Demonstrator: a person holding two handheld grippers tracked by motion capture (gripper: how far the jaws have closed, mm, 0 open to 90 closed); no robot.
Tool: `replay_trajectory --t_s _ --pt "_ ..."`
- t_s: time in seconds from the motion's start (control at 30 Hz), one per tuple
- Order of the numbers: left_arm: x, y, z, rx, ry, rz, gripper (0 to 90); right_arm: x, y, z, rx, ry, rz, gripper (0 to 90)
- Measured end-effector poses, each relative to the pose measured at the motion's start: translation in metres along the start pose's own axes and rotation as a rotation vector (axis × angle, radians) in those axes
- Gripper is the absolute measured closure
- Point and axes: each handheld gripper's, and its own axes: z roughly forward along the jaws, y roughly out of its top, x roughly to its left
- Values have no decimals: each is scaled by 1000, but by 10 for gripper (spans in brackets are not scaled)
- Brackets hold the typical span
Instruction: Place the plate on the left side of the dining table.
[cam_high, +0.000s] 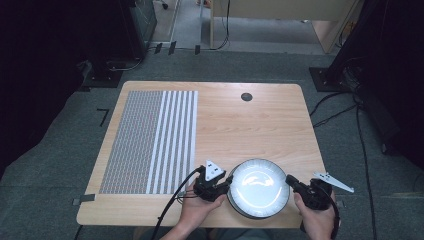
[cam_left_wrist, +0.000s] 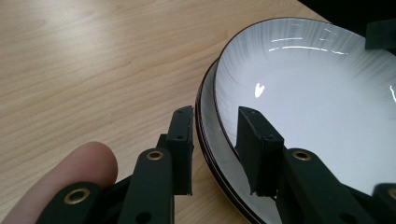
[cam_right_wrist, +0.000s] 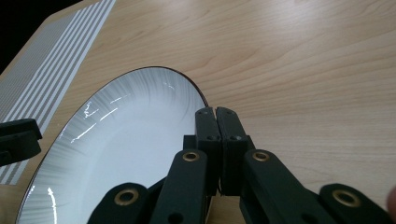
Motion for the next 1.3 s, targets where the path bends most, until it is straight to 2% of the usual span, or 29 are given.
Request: replay_trajectory --t_s 0.13,0.17,0.27,0.37,0.47,0.5,0.53,0.63,0.73,0.83,0.93,1.13,1.23,1.3 --pt "-1 2 -1 -1 -20 -7 670 -3 3 -7 -15 -10 -10 900" --pt "-2 3 0 8 -41 -9 670 -4 3 -8 -16 -8 -13 900" --pt "-7 3 4 22 -57 -2 659 -5 4 -9 -14 -1 -14 900" --pt "-10 3 12 65 -76 -26 628 -5 4 -9 -15 -6 -21 900" --pt "-11 2 15 80 -77 -49 618 -4 4 -9 -15 -7 -24 900" --pt "-12 3 19 98 -76 -67 616 -4 3 -9 -15 -10 -29 900" --pt "-12 3 19 98 -76 -67 615 -4 3 -9 -14 -10 -31 900" --pt "-17 4 26 142 -71 -68 605 -4 3 -9 -16 -5 -29 899" --pt "-19 4 27 138 -59 -54 605 -4 3 -9 -18 -8 -37 898" --pt "-19 4 29 147 -65 -53 606 -3 2 -10 -18 -17 -40 891" --pt "-20 3 30 146 -60 -50 608 -1 0 -10 -12 -45 -50 822" --pt "-21 2 31 147 -56 -43 610 -2 -3 -10 44 -64 6 750" --pt "-21 1 31 146 -57 -43 609 -2 -5 -6 85 -52 30 743" --pt "-21 1 31 143 -57 -42 605 -3 -7 -3 114 -29 60 764"
